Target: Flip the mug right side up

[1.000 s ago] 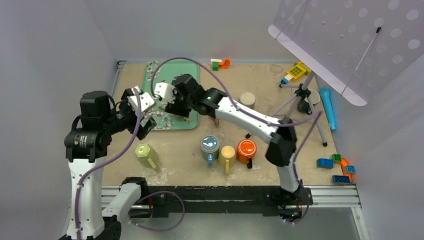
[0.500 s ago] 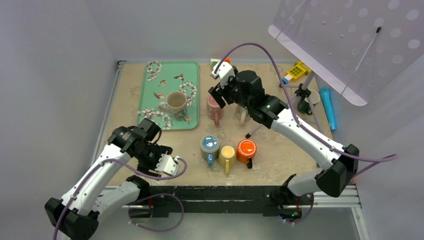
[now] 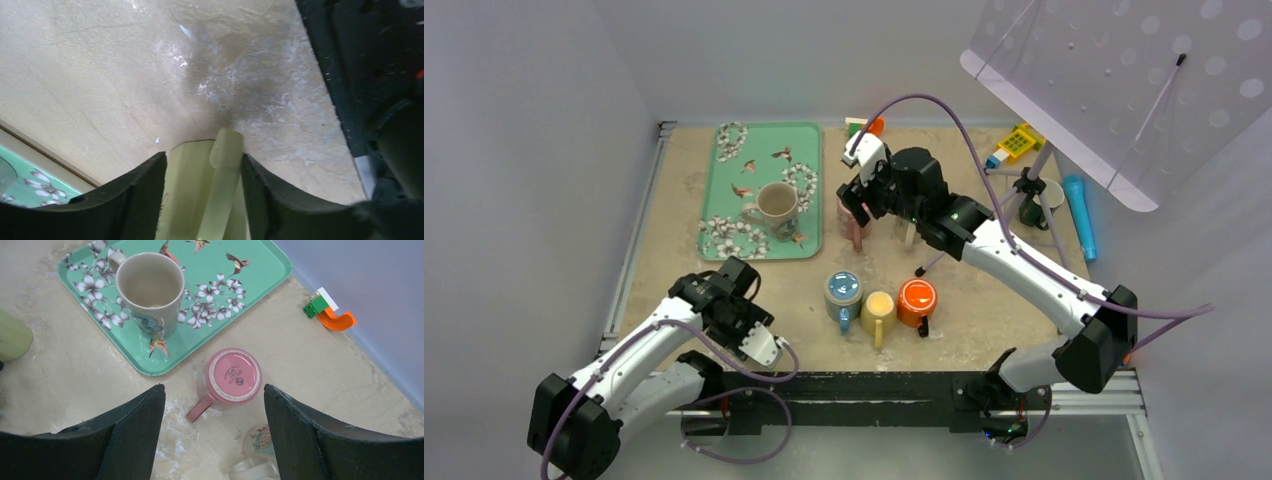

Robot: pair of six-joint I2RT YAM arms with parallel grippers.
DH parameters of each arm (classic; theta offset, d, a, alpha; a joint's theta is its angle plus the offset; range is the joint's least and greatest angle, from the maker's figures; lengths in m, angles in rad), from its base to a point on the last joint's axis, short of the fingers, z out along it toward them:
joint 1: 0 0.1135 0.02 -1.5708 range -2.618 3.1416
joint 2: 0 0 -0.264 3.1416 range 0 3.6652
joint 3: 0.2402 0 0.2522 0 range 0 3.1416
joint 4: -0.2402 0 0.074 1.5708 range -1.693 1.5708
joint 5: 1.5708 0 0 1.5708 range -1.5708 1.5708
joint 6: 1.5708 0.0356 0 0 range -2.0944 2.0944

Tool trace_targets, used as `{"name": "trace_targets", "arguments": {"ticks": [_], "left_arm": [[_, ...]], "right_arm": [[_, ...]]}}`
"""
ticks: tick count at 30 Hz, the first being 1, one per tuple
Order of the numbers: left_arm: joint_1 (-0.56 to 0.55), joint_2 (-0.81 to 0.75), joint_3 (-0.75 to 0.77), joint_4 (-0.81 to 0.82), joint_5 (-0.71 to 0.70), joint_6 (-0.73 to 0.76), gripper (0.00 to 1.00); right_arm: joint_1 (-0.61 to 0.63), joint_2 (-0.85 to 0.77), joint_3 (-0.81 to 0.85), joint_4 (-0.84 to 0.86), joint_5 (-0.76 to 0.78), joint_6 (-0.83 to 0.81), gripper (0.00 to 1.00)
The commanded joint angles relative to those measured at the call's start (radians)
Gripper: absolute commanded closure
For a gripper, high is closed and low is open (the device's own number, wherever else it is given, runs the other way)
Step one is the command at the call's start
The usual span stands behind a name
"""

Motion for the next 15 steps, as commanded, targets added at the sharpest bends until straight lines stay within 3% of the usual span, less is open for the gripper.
{"name": "trace_targets", "arguments": {"ticks": [1, 4, 6, 11, 15], "left_arm": [[-0.005, -0.003, -0.087, 0.159, -0.106, 0.091, 0.49], [-0.004, -0.008, -0.114, 0.193, -0.189, 0.092, 0.70], [-0.004, -0.008, -0.080, 0.191, -0.192, 0.031, 0.99], [-0.004, -0.016, 0.068, 0.263, -0.168, -0.191, 1.00], [0.036, -0.018, 0.297, 0.239, 0.031, -0.506, 1.00]], "right_arm": [[0.003, -0.013, -0.002, 0.053, -0.056, 0.024, 0.25], [0.004, -0.016, -0.008, 0.057, -0.062, 0.023, 0.26], [0.004, -0.016, -0.008, 0.062, -0.071, 0.026, 0.26], [0.004, -0.010, -0.003, 0.052, -0.074, 0.042, 0.26], [0.005, -0.029, -0.006, 0.028, -0.125, 0.065, 0.26]]}}
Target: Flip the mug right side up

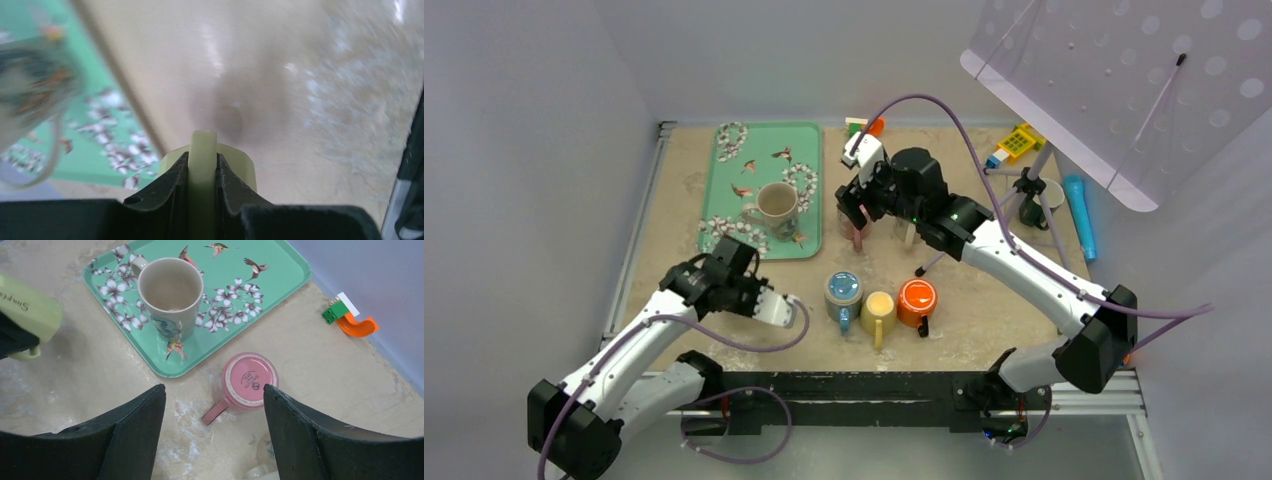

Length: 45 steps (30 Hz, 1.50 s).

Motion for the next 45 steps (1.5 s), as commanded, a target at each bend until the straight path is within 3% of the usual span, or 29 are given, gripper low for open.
{"name": "trace_targets", "arguments": {"ticks": [1, 6, 10, 11, 14, 17, 20, 25, 31, 32, 35, 36, 37, 38, 39, 40, 45], "left_arm": [[0.073, -0.015, 0.323, 0.066, 0.214, -0.411, 1.00], [0.247, -0.023, 0.579, 0.139, 0.549, -0.885, 1.00], [0.263, -0.038, 0.667, 0.266, 0.719, -1.215, 1.00], [0.264, -0.027, 0.686, 0.292, 0.754, -1.285, 1.00], [0.266, -0.013, 0.697, 0.421, 0.803, -1.489, 1.00], [0.269, 0.007, 0.695, 0.526, 0.827, -1.631, 1.00], [0.269, 0.024, 0.680, 0.599, 0.867, -1.723, 1.00], [0.269, 0.028, 0.660, 0.642, 0.880, -1.728, 1.00], [0.270, 0.018, 0.623, 0.705, 0.914, -1.809, 1.00], [0.269, 0.016, 0.615, 0.709, 0.914, -1.815, 1.00], [0.274, 0.009, 0.611, 0.652, 0.864, -1.754, 1.00], [0.281, 0.011, 0.615, 0.618, 0.832, -1.721, 1.00], [0.287, 0.013, 0.626, 0.578, 0.795, -1.688, 0.89], [0.292, 0.018, 0.641, 0.529, 0.743, -1.646, 0.65], [0.294, 0.024, 0.657, 0.487, 0.689, -1.606, 0.26], [0.295, 0.028, 0.665, 0.459, 0.643, -1.567, 0.04], [0.320, 0.004, 0.656, 0.454, 0.472, -1.478, 0.00]], "right_arm": [[0.005, -0.053, -0.014, 0.021, -0.081, 0.037, 0.26], [0.005, -0.183, -0.116, 0.155, -0.259, 0.105, 0.24], [0.016, -0.218, -0.182, 0.342, -0.490, 0.282, 0.09], [0.028, -0.216, -0.196, 0.392, -0.576, 0.317, 0.08], [0.046, -0.233, -0.259, 0.530, -0.639, 0.410, 0.06], [0.052, -0.255, -0.349, 0.720, -0.619, 0.526, 0.05], [0.064, -0.238, -0.349, 0.790, -0.688, 0.565, 0.07], [0.119, -0.182, -0.329, 0.867, -0.728, 0.578, 0.15], [0.120, -0.090, -0.274, 0.851, -0.693, 0.536, 0.38], [0.120, -0.077, -0.257, 0.836, -0.692, 0.527, 0.49], [0.120, -0.069, -0.196, 0.758, -0.651, 0.459, 0.99], [0.120, -0.072, -0.168, 0.663, -0.607, 0.412, 1.00], [0.120, -0.074, -0.132, 0.581, -0.550, 0.357, 1.00], [0.120, -0.072, -0.095, 0.501, -0.499, 0.304, 1.00], [0.119, -0.064, -0.052, 0.420, -0.427, 0.251, 1.00], [0.119, -0.043, -0.006, 0.339, -0.349, 0.190, 1.00], [0.112, 0.136, 0.273, 0.007, -0.083, -0.032, 1.00]]}}
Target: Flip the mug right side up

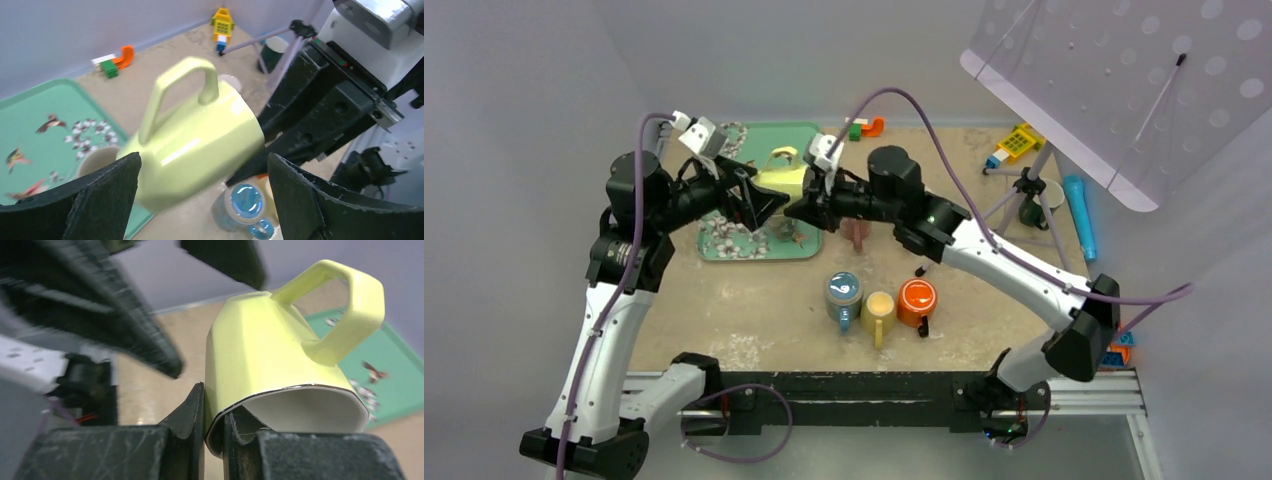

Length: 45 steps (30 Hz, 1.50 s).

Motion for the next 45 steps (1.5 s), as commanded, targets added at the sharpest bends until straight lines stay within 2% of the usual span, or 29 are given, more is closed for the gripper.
{"name": "trace_targets", "arguments": {"ticks": [1, 4, 8, 15, 19, 22, 26, 30, 33, 36, 45], "left_arm": [[0.023, -0.026, 0.025, -0.052, -0.218, 0.118, 0.00], [0.037, -0.027, 0.054, -0.069, -0.314, 0.157, 0.00], [0.076, -0.009, 0.089, -0.088, -0.376, 0.163, 0.00], [0.157, 0.129, 0.097, -0.083, -0.349, 0.158, 0.00], [0.177, 0.211, 0.071, -0.072, -0.332, 0.159, 0.08], [0.196, 0.243, 0.047, -0.053, -0.328, 0.151, 0.09], [0.295, 0.311, 0.035, -0.033, -0.356, 0.193, 0.10], [0.379, 0.532, 0.131, -0.131, -0.420, 0.268, 0.12], [0.392, 0.665, 0.155, -0.139, -0.499, 0.339, 0.13], [0.391, 0.767, 0.171, -0.161, -0.500, 0.371, 0.15], [0.393, 0.980, 0.283, -0.227, -0.592, 0.397, 0.29]], "right_arm": [[-0.018, 0.141, 0.277, -0.308, 0.378, -0.301, 1.00], [-0.020, 0.237, 0.384, -0.391, 0.493, -0.435, 1.00], [-0.033, 0.321, 0.440, -0.341, 0.657, -0.636, 1.00], [-0.120, 0.550, 0.735, -0.391, 0.598, -0.839, 1.00], [-0.138, 0.685, 0.840, -0.422, 0.577, -0.911, 1.00], [-0.152, 0.743, 0.882, -0.418, 0.562, -0.927, 1.00], [-0.171, 0.747, 0.863, -0.378, 0.546, -0.880, 1.00], [-0.172, 0.697, 0.773, -0.317, 0.532, -0.862, 1.00], [-0.172, 0.678, 0.747, -0.307, 0.533, -0.851, 1.00], [-0.172, 0.659, 0.716, -0.294, 0.531, -0.848, 1.00], [-0.172, 0.611, 0.643, -0.264, 0.539, -0.842, 1.00]]}}
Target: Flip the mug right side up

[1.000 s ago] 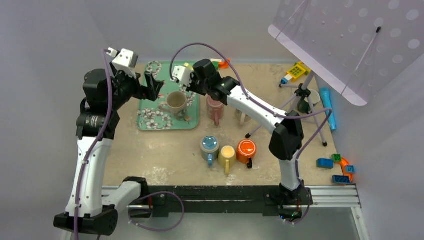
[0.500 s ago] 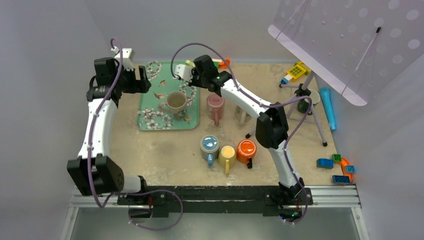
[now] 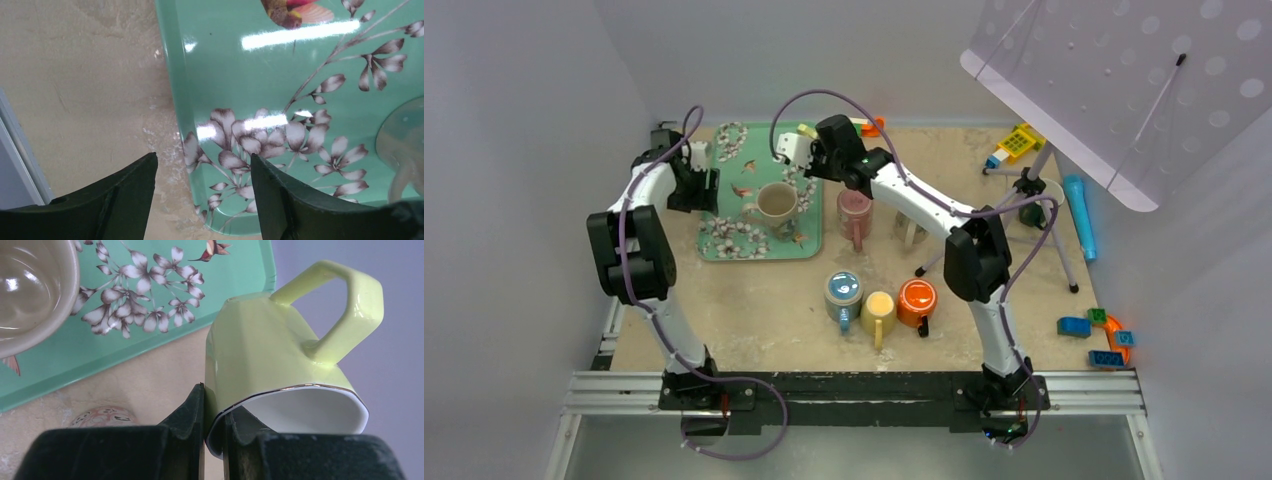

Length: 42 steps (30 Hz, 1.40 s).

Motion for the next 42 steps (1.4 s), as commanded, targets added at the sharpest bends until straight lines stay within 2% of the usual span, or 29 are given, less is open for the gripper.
{"name": "trace_targets", "arguments": {"ticks": [1, 4, 6, 8, 14, 17, 22, 24, 27, 30, 32, 34, 38, 42], "left_arm": [[-0.001, 0.055, 0.127, -0.047, -0.046, 0.042, 0.30], [0.000, 0.125, 0.198, -0.099, -0.059, 0.061, 0.30], [-0.001, 0.172, 0.239, -0.146, -0.061, 0.085, 0.35], [0.000, 0.213, 0.274, -0.196, -0.036, 0.111, 0.47], [-0.004, 0.248, 0.315, -0.275, 0.032, 0.193, 0.56], [-0.007, 0.278, 0.364, -0.328, 0.029, 0.198, 0.57], [-0.008, 0.372, 0.526, -0.506, -0.021, 0.239, 0.58], [-0.007, 0.382, 0.537, -0.513, -0.038, 0.262, 0.57], [-0.016, 0.413, 0.585, -0.537, -0.053, 0.320, 0.52], [-0.028, 0.498, 0.753, -0.595, -0.098, 0.349, 0.43], [-0.027, 0.545, 0.867, -0.638, -0.030, 0.352, 0.38], [-0.029, 0.555, 0.894, -0.618, -0.011, 0.345, 0.34], [-0.053, 0.587, 0.891, -0.586, -0.037, 0.368, 0.38], [-0.061, 0.621, 0.921, -0.574, -0.044, 0.368, 0.52]], "right_arm": [[0.000, -0.133, -0.016, 0.168, 0.008, -0.001, 1.00], [0.000, -0.146, -0.040, 0.181, 0.010, 0.000, 1.00], [0.000, -0.150, -0.044, 0.180, 0.012, 0.001, 1.00], [0.000, -0.150, -0.045, 0.178, 0.012, 0.001, 1.00], [0.000, -0.155, -0.049, 0.168, 0.026, 0.000, 1.00], [0.000, -0.169, -0.063, 0.170, 0.038, -0.001, 1.00], [0.000, -0.225, -0.128, 0.201, 0.042, 0.009, 1.00], [0.000, -0.252, -0.165, 0.210, 0.036, 0.016, 1.00], [0.000, -0.293, -0.220, 0.244, 0.036, 0.018, 1.00], [0.000, -0.320, -0.256, 0.259, 0.053, 0.010, 1.00], [0.000, -0.325, -0.268, 0.253, 0.074, 0.004, 1.00], [-0.001, -0.330, -0.288, 0.250, 0.102, -0.001, 1.00], [-0.003, -0.342, -0.333, 0.266, 0.132, -0.007, 1.00], [-0.009, -0.346, -0.347, 0.283, 0.125, -0.005, 1.00]]}}
